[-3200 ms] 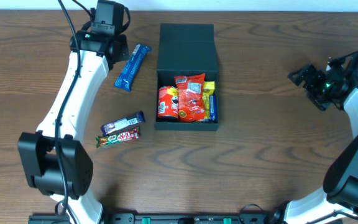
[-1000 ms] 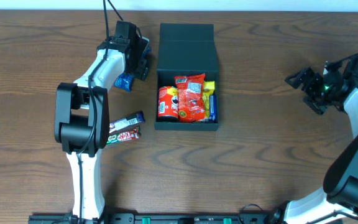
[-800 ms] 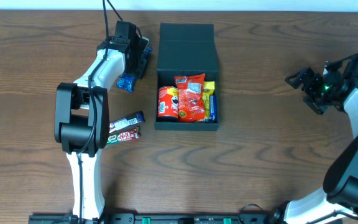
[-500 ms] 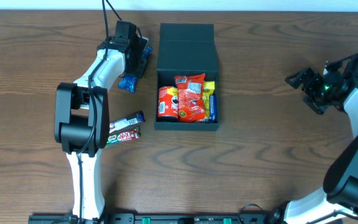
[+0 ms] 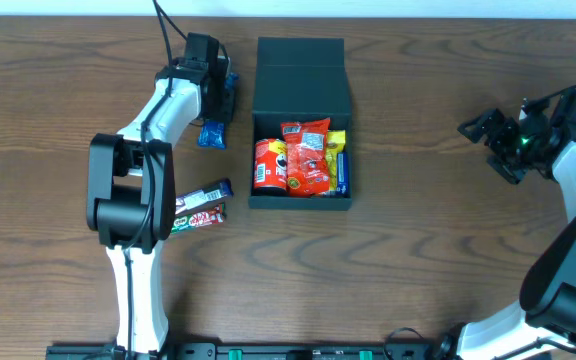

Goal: Pack container
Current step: 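Lift the blue bar and carry it over the black box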

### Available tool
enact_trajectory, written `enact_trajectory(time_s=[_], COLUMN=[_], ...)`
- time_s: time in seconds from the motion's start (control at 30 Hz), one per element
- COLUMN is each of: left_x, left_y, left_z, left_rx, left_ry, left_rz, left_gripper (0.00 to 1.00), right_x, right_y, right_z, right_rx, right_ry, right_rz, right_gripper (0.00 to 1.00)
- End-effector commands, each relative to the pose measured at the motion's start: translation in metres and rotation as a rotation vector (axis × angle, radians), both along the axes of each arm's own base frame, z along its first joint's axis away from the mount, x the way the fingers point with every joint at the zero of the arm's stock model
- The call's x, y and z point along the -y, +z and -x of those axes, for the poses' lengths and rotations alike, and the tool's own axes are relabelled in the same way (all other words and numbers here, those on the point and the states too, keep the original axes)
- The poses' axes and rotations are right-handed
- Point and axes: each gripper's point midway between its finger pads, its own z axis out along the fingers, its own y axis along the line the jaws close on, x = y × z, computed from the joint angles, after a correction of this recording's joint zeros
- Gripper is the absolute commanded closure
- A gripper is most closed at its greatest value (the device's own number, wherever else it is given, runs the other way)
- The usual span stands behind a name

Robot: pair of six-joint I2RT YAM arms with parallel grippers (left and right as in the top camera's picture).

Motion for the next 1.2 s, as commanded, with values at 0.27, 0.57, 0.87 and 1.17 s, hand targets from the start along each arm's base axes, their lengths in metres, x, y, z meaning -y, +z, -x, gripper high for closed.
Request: enact_trajectory(time_s=[0.27,0.57,0.87,1.17], left_x=[0.072,0.116,0.140,0.155], left_y=[0.228,0.271,0.236,0.200], left_z=[0.029,0.083,0.074,0.102], left_rx=[0.515,0.659,0.636,0.500], left_ry=[-0.690,-1.063,-1.187,-1.445], left_rz=[0.171,0.403,-0.088,-0.317], left_gripper=[0.94,0.94,0.95,0.94], right_x=[-0.001,-0.006,-0.009,-0.010], right_y=[0.017,0.013,0.009,0.008], right_z=[-0.006,0.003,0.012,0.016], right_rx=[0.044,0.004,-0.015,-0.030], right_ry=[0.010,0.023,0.075,0.082], right_rz=[0.011,-0.001,0.016,0.010], right_gripper=[0.01,0.01,0.01,0.01])
